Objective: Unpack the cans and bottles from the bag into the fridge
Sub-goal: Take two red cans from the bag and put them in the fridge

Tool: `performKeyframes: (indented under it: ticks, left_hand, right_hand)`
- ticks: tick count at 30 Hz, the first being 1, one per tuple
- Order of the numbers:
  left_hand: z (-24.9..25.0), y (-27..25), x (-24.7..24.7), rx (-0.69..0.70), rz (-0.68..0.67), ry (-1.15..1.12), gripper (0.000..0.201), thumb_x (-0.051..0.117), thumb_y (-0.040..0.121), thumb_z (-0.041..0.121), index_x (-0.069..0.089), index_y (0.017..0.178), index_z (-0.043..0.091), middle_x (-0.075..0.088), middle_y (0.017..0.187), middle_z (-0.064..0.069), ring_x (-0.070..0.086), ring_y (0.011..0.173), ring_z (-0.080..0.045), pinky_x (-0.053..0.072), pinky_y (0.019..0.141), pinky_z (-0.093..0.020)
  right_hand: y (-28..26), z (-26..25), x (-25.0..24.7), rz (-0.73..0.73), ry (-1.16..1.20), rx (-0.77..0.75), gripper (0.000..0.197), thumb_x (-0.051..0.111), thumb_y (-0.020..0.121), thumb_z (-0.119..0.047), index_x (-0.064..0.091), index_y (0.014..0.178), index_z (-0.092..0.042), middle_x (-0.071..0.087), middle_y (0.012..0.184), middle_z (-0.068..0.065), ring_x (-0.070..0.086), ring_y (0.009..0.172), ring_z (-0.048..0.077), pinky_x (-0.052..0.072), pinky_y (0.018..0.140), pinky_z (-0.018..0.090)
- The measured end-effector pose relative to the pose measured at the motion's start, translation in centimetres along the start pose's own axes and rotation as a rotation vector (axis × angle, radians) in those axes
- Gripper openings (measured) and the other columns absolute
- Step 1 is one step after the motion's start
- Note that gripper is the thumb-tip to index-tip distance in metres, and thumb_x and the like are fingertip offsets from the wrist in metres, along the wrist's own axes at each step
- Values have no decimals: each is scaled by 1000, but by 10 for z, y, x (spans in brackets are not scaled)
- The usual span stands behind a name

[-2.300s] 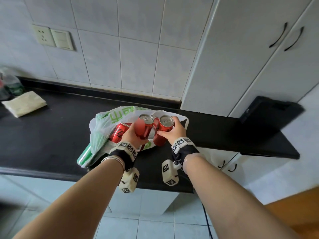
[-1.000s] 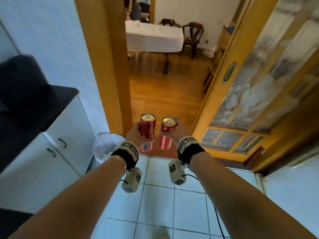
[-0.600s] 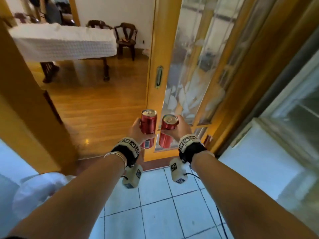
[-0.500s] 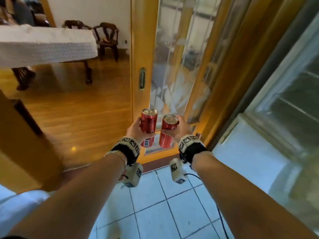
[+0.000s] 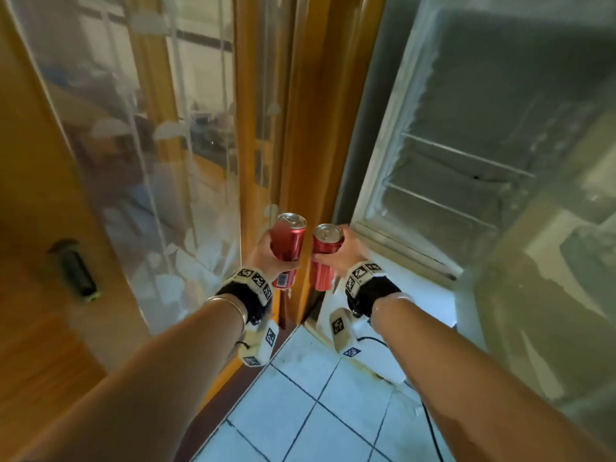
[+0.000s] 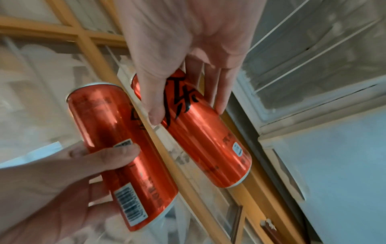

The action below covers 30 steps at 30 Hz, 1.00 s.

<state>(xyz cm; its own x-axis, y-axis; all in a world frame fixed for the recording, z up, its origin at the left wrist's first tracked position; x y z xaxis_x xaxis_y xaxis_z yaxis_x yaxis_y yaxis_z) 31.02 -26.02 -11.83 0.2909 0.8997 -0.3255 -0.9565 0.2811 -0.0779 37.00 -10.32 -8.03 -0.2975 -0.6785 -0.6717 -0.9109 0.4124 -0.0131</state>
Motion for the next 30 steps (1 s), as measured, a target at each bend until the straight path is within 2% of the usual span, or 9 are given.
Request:
performKeyframes:
  ticks: [2,4,6,9,18,22,24,27,30]
  left_hand:
    - [15,35,12,30,-52,2,81,87,58,16,45,127,20,60,125,-6,55,117,-26,39,105,-51]
    - [33,65,25,70,-88,39,77,86,60,18,46,126,20,60,126,-6,55,119,-27,38,106,-51]
    - [50,93,41,99,-126,54,76,84,62,18,46,128,20,60,127,-5,55,120,-27,37,107,-51]
    - [79,137,74,144,-185,25,77,82,65,14,43,131,18,57,131,-6,52,124,-27,33,109,-49]
    - [179,250,171,264,-231,96,74,82,66,15,44,129,14,58,128,-7,53,121,-26,38,105,-42]
    - [227,297,211,301,-292,57,76,82,65,12,42,131,16,58,129,-6,52,123,-25,37,109,-46]
    - [248,320,228,332,-310,53,74,82,65,13,43,129,16,59,127,-7,55,120,-26,39,107,-44]
    - [280,353,252,378,-326,58,72,82,67,16,44,128,15,60,125,-7,57,116,-26,42,103,-40]
    - [307,385,276,420,-342,58,72,81,69,15,42,130,12,59,126,-8,56,117,-26,42,100,-37]
  right_hand:
    - [25,4,-15,58,9,43,63,84,60,-39,51,111,-22,64,108,1,61,103,22,50,93,37]
    - [48,8,-32,101,11,72,46,83,64,-35,50,94,-24,62,97,-3,60,92,17,49,86,31]
    - [69,13,-49,141,18,112,54,82,66,-37,50,108,-23,61,102,-3,57,92,14,46,85,28]
    - [110,29,-76,225,-6,148,68,82,67,-37,47,124,-19,62,115,1,59,105,20,45,93,31]
    - [224,50,-187,349,21,135,67,81,71,-27,47,127,-15,59,125,3,56,116,22,41,99,31]
    - [268,55,-242,441,14,90,63,82,70,-27,50,123,-17,60,108,-4,54,93,11,40,85,24]
    - [288,58,-266,485,-9,103,60,82,70,-28,51,120,-17,60,104,-4,54,89,11,41,83,24]
    - [326,63,-296,570,-34,126,64,84,66,-31,51,119,-16,63,115,2,61,105,20,47,93,32]
    - [356,66,-324,623,-71,148,68,83,68,-32,48,124,-16,61,121,3,59,111,23,43,91,29]
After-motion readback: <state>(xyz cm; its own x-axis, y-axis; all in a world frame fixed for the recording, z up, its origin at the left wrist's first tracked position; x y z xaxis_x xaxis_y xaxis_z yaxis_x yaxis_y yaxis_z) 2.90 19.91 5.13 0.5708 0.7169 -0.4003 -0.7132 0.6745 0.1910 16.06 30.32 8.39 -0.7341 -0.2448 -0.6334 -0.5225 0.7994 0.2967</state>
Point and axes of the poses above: each hand's wrist, its own y-axis towards the middle knuckle, its own x-axis out of the palm, z = x × y, the point moved 2 cm from there along y, towards the middle knuckle
